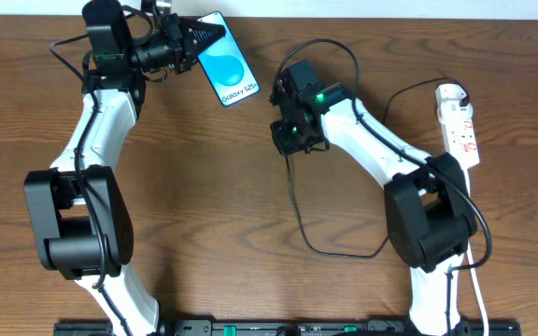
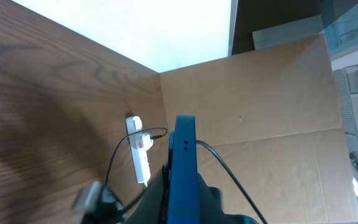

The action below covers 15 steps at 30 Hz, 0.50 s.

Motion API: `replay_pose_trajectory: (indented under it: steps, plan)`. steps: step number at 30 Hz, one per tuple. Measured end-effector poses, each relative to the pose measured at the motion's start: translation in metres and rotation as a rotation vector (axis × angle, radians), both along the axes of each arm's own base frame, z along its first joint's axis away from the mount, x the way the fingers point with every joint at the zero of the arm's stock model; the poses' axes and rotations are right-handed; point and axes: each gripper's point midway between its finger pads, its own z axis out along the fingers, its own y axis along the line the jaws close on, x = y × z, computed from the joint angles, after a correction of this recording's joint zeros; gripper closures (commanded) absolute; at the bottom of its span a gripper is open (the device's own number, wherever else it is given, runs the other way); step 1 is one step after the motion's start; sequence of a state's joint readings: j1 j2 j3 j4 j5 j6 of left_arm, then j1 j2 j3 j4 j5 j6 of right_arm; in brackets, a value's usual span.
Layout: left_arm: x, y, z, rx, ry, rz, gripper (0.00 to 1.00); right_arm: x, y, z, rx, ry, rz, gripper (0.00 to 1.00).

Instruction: Plug charger to phone and switch on socket

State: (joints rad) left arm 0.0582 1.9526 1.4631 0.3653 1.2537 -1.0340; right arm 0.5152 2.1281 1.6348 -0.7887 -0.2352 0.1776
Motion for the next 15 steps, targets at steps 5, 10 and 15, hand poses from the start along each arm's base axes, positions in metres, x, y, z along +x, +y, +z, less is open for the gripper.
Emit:
replay_pose_trajectory:
  steps: [5, 10, 15]
  plan:
    - [0.000, 0.000, 0.000, 0.001, -0.002, -0.001, 0.92, -0.003, 0.003, -0.004, 0.013, 0.020, 0.006, 0.56]
    - [0.000, 0.000, 0.000, 0.001, -0.002, -0.001, 0.92, -0.009, 0.002, -0.005, 0.021, 0.066, -0.037, 0.67]
    - [0.000, 0.000, 0.000, 0.001, -0.001, -0.001, 0.93, -0.015, -0.001, -0.006, 0.019, 0.125, -0.121, 0.73]
